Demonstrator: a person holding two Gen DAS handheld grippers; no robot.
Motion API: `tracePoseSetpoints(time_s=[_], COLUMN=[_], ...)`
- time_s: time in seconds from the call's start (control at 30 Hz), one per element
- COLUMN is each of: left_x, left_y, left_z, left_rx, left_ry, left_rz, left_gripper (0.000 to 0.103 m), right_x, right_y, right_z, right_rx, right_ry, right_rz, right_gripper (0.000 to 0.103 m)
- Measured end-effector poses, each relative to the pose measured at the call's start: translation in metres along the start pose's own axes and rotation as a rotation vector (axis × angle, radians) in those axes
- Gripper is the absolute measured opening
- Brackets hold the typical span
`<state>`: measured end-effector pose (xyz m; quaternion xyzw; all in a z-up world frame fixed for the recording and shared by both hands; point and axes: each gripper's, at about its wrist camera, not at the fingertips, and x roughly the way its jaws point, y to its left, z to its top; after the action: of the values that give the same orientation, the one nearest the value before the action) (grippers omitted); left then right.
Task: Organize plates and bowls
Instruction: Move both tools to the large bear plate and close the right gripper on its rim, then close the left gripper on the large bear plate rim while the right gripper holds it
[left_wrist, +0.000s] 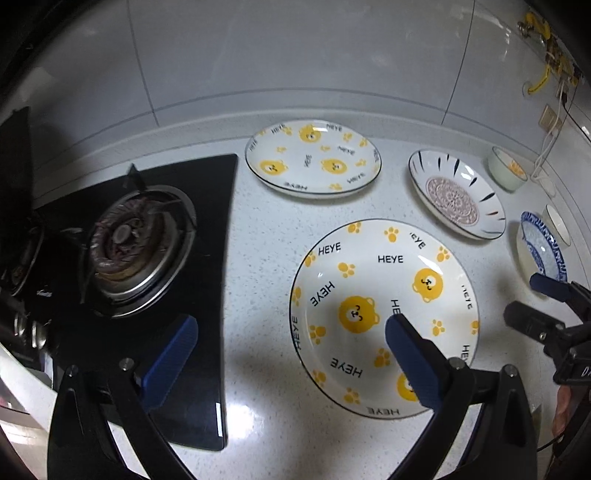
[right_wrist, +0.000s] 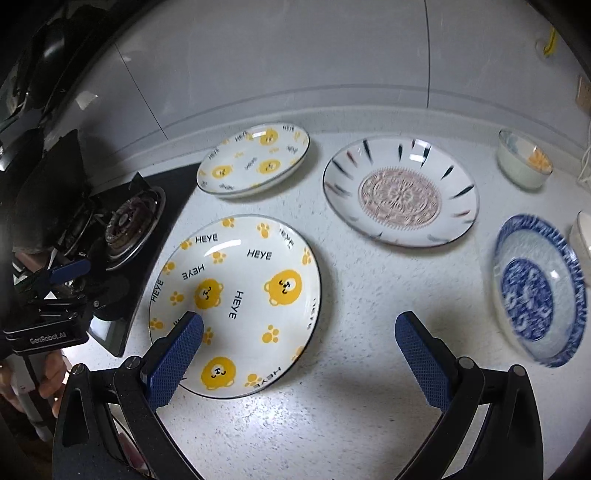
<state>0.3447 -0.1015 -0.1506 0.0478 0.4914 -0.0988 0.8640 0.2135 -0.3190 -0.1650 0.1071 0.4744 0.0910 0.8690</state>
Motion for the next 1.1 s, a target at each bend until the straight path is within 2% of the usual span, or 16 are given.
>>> tracePoseSetpoints(time_s=[0.07,0.2,0.23,0.3,0.47,0.53,0.6,0.77,0.83,0.9,1.0,1.1], left_x=[0.017,0.056,0.064,0.078,0.088,0.091,0.094,0.091,0.090,0.089,0.087,0.084], left_y=[0.000,-0.003,-0.003,-0.002,-0.003,-0.004,-0.004,0.001,0.003,0.002,-0.001,0.000], left_z=[0.003,0.011,0.012,0.012,0.009,0.007,0.005,0.005,0.005,0.004,0.002,-0.002], left_rx=[0.019,0.061,0.068,0.075,0.087,0.095,0.095,0.064,0.061,0.063,0.069,0.071], left_ry=[0.034,0.176,0.206,0.253,0.271,0.277,0.289,0.273,0.256,0.245,0.230,0.220], left_rz=[-0.016,-0.033,-0.038,-0.042,-0.066,-0.076,-0.088,-0.126,-0.127,-0.129,-0.128,-0.126], left_gripper=[0.096,0.089,0.085,0.084,0.083,0.083,0.083,0.083,0.083,0.083,0.084,0.086], right_x=[0.012,0.030,0.034,0.042,0.057,0.059,0.063,0.068,0.068,0.069,0.071,0.072], right_y=[0.000,0.000,0.001,0.000,-0.004,-0.005,-0.006,-0.009,-0.015,-0.022,-0.026,-0.029], right_z=[0.001,0.001,0.001,0.001,0.000,0.001,0.001,0.001,0.002,0.003,0.003,0.004], right_rx=[0.016,0.038,0.040,0.047,0.080,0.083,0.086,0.079,0.092,0.101,0.095,0.096], right_ry=[0.026,0.065,0.072,0.094,0.133,0.140,0.154,0.173,0.170,0.173,0.189,0.190], right_rz=[0.013,0.037,0.043,0.054,0.093,0.104,0.122,0.133,0.126,0.121,0.121,0.139], right_gripper=[0.102,0.102,0.102,0.102,0.101,0.091,0.078,0.059,0.044,0.023,0.014,0.014])
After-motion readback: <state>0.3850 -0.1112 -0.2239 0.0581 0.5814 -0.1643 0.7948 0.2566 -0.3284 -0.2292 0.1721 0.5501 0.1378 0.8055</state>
